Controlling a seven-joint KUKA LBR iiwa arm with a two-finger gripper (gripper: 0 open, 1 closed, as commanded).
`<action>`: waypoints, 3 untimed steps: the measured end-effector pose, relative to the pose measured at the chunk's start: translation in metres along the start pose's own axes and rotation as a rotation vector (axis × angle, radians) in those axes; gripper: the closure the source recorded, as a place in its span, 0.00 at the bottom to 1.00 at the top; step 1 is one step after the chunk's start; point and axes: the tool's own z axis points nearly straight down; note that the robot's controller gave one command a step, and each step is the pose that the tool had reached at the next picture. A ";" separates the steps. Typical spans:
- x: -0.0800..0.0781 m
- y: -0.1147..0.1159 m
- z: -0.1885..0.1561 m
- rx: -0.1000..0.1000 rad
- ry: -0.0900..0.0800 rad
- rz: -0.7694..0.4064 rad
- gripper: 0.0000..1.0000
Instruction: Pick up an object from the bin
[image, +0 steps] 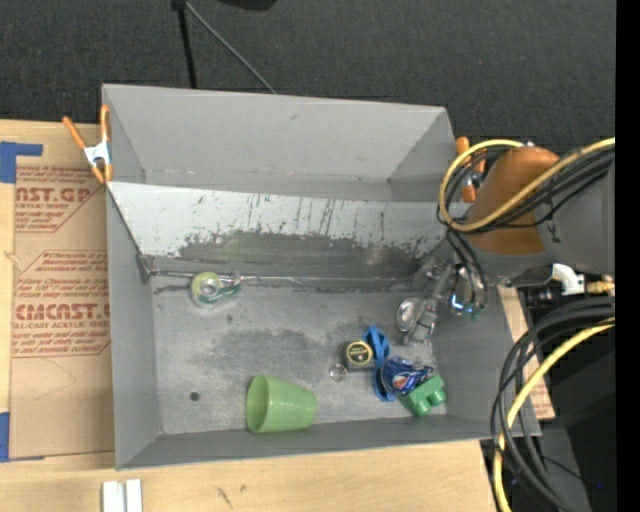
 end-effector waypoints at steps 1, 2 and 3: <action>-0.001 0.001 -0.001 0.000 -0.003 -0.001 1.00; -0.003 0.002 -0.068 -0.002 -0.006 -0.002 1.00; -0.003 0.002 -0.080 -0.002 -0.002 -0.002 1.00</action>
Offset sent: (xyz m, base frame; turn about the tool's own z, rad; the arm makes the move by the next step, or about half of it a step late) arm 0.0000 0.0000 0.0000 0.0000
